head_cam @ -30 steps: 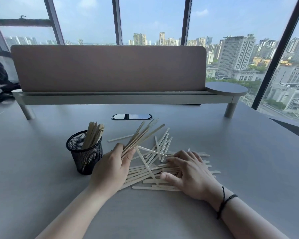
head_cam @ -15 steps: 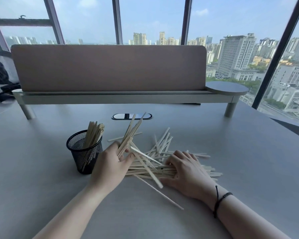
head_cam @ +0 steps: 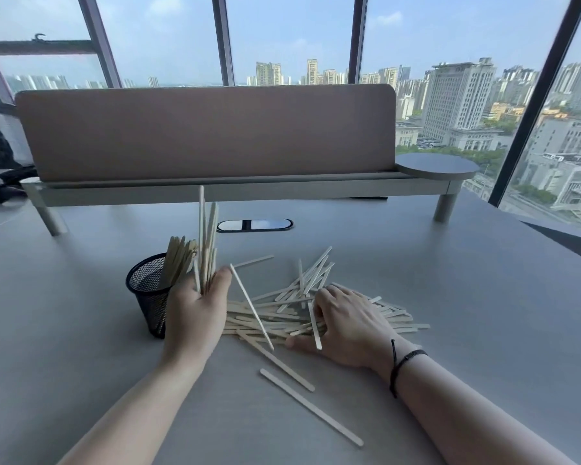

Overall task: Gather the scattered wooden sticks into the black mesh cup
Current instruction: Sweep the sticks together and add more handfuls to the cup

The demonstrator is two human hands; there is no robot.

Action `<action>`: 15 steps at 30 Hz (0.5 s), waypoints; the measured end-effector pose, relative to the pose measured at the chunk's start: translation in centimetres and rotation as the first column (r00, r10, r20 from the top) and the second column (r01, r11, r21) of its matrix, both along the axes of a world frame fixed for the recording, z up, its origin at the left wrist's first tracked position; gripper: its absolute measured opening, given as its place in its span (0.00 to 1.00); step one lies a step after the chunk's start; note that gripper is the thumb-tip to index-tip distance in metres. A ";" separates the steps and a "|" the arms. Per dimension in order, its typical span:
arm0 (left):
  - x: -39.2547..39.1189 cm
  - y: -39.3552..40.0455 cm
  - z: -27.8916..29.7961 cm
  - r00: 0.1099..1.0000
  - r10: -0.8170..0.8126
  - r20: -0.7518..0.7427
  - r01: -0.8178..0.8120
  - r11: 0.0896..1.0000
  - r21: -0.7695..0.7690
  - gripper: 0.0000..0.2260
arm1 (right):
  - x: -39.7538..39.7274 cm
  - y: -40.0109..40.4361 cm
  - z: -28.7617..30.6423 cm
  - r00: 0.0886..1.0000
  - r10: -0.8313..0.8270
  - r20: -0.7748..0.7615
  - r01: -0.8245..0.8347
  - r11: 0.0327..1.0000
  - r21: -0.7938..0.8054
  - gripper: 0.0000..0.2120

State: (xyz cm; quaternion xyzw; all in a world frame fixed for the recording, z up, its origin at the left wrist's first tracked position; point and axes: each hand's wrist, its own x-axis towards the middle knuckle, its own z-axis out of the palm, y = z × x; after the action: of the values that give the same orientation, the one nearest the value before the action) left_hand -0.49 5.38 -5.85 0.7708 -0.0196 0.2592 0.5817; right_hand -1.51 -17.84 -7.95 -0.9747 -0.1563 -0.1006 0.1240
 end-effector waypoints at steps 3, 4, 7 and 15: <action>0.1 0.0 0.0 0.993 -0.101 -0.063 0.083 0.965 -0.249 0.21 | -0.1 0.0 -0.2 0.999 0.007 0.031 -0.007 1.000 0.002 0.34; 0.0 -0.2 0.0 0.987 -0.139 -0.076 0.109 0.942 -0.316 0.21 | -0.1 -0.1 -0.2 0.999 0.002 0.040 -0.002 1.000 0.007 0.34; -0.4 -0.8 0.4 0.978 -0.201 -0.055 0.160 0.893 -0.420 0.21 | -0.2 0.0 -0.5 0.997 0.007 0.078 -0.007 1.000 -0.004 0.33; -1.3 -1.4 0.2 0.964 -0.264 -0.021 0.233 0.883 -0.407 0.28 | -0.5 0.0 -0.2 0.996 0.022 0.089 -0.027 0.998 0.056 0.31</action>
State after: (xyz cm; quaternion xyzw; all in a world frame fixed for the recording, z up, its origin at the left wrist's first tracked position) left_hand -1.76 3.94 -5.61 0.6355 -0.0427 0.1513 0.7559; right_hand -2.02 -17.87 -8.20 -0.9634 -0.1706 -0.1464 0.1462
